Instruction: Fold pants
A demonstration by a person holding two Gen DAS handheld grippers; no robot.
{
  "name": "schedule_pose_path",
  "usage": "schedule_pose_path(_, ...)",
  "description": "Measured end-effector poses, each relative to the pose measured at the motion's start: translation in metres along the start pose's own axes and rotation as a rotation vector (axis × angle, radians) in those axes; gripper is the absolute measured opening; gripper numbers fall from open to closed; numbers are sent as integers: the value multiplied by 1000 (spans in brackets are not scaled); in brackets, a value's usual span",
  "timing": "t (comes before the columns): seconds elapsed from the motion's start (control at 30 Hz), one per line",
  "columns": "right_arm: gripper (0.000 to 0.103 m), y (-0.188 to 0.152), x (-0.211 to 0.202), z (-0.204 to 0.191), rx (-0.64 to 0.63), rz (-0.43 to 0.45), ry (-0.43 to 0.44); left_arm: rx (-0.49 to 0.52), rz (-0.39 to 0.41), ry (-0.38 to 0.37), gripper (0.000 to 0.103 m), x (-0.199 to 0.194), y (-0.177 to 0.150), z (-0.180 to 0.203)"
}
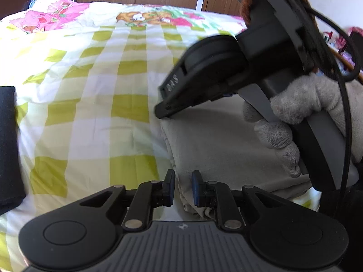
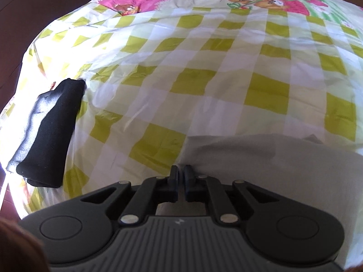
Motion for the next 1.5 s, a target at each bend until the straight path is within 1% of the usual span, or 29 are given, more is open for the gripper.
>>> schedule_pose_path(0.07, 7, -1, 6, 0, 15, -18, 33, -7, -12, -8, 32, 2, -1, -2)
schedule_pose_path(0.1, 7, -2, 9, 1, 24, -22, 34, -6, -16, -6, 34, 2, 0, -2)
schedule_pose_path(0.13, 6, -2, 11, 1, 30, -19, 29, -4, -20, -2, 35, 1, 1, -2)
schedule_pose_path(0.2, 7, 1, 8, -1, 49, -4, 48, 6, -19, 5, 35, -5, 3, -2)
schedule_pose_path(0.27, 11, 10, -7, -3, 63, 51, 72, 16, -7, 24, 35, -13, 9, -3)
schedule_pose_path(0.4, 12, 34, -56, 2, 49, 192, 103, 34, 20, 66, 35, -37, 16, -4)
schedule_pose_path(0.5, 17, 39, -87, 18, 48, 255, 82, 59, 69, 84, 35, -50, 25, 2)
schedule_pose_path(0.57, 17, 31, -100, 30, 38, 274, 43, 72, 112, 87, 35, -51, 32, 10)
schedule_pose_path(0.67, 17, 5, -109, 46, 9, 247, -14, 86, 141, 102, 36, -38, 39, 24)
schedule_pose_path(0.7, 17, -4, -111, 52, 15, 232, -26, 91, 137, 104, 36, -30, 39, 28)
schedule_pose_path(0.8, 17, -36, -114, 69, 60, 181, -28, 75, 89, 82, 36, -6, 33, 37)
schedule_pose_path(0.83, 17, -46, -113, 72, 63, 162, -29, 87, 56, 91, 36, 5, 28, 40)
schedule_pose_path(0.9, 17, -65, -110, 79, 65, 123, -52, 127, -7, 134, 37, 21, 17, 44)
schedule_pose_path(0.97, 14, -78, -107, 83, 69, 110, -59, 132, -35, 135, 43, 28, 7, 42)
schedule_pose_path(1.0, 14, -79, -108, 84, 74, 119, -57, 112, -39, 135, 46, 27, 6, 39)
schedule_pose_path(1.07, 14, -76, -113, 85, 97, 134, -57, 55, -30, 131, 46, 18, 10, 34)
schedule_pose_path(1.1, 16, -73, -119, 83, 90, 157, -57, 41, -21, 130, 46, 14, 13, 34)
schedule_pose_path(1.17, 17, -70, -132, 79, 53, 207, -73, 47, 6, 138, 46, 6, 17, 36)
schedule_pose_path(1.23, 18, -71, -142, 78, 51, 236, -77, 47, 20, 130, 46, 3, 20, 39)
schedule_pose_path(1.3, 18, -76, -145, 79, 58, 231, -81, 43, 6, 116, 46, 7, 18, 42)
schedule_pose_path(1.37, 17, -85, -138, 81, 53, 194, -105, 69, -32, 136, 46, 16, 12, 46)
schedule_pose_path(1.43, 16, -93, -132, 85, 58, 164, -120, 57, -59, 143, 47, 22, 6, 45)
schedule_pose_path(1.5, 16, -95, -136, 85, 64, 177, -120, 42, -54, 144, 47, 19, 7, 45)
Point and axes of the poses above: each gripper's, at about its wrist camera, not at the fingertips, and x roughly the way its jaws point, z to its right, y to its top, the point moved 2 cm from there along x, roughly the way its jaws point, and after that the axes turned 14 degrees about z, right-handed, at the moved point
